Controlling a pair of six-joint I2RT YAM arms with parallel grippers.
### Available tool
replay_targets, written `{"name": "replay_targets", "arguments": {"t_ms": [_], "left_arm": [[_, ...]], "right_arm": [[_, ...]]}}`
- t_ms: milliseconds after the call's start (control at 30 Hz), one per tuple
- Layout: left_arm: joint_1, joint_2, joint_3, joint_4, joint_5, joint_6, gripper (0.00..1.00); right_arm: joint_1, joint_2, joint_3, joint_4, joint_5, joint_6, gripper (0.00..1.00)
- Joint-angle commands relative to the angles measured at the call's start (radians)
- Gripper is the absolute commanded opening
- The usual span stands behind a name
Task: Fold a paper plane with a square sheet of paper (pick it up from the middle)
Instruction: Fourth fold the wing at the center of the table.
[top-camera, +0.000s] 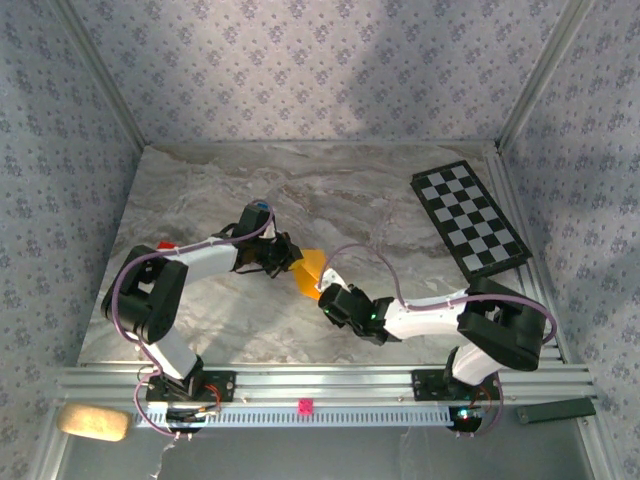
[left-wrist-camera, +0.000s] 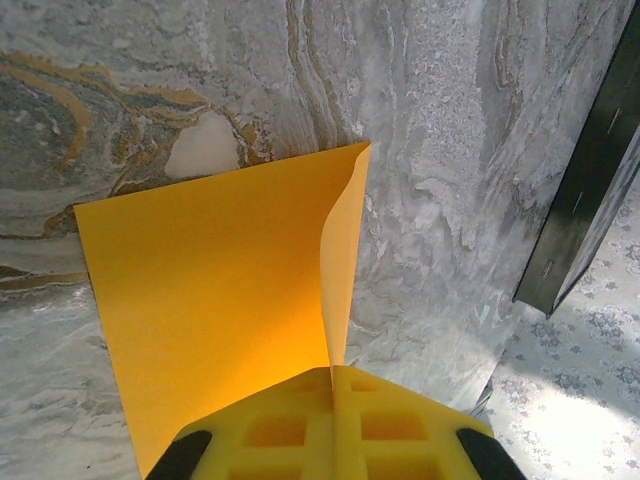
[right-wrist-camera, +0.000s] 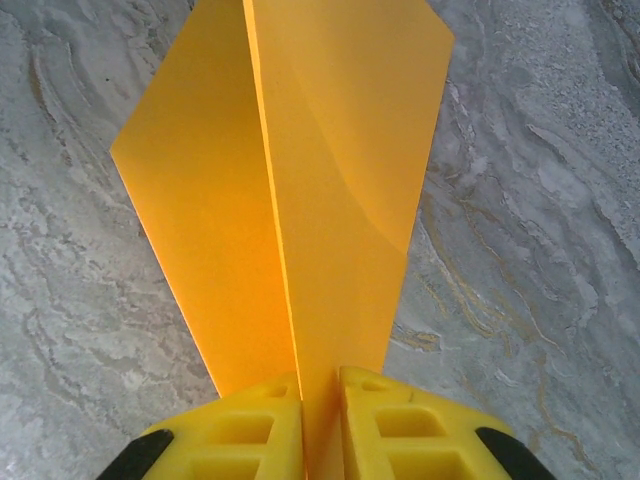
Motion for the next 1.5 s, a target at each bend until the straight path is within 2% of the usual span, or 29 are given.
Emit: {"name": "replay_targets", "arguments": {"t_ms": [0,567,800,1233,1333,1467], "left_arm": [[-0.006,0.015,0.033,0.000,0.018,0.005,0.00],[-0.006,0.023,0.041,-0.005,0.018,0.006,0.00],[-0.007,0.026,0.040,-0.004,0.018,0.006,0.00],[-0.006,0.026,0.036,-0.008,0.012,0.007,0.00],[-0.005,0.023,0.039,-0.013,0.007,0.009,0.07],[0.001,0.007,0.057,-0.049,-0.010,0.034,0.32]], "right_arm": [[-0.006,-0.002,-0.007,0.003,-0.007,0.017,0.18],[-0.028,-0.020,-0.046,0.050,-0.059,0.019,0.15],[-0.036,-0.019,-0.042,0.075,-0.070,0.008,0.18],[-0.041,-0.006,-0.048,0.078,-0.109,0.017,0.06],[-0.041,0.009,-0.041,0.079,-0.123,0.025,0.03],[-0.041,0.042,-0.027,0.089,-0.151,0.057,0.02]]}}
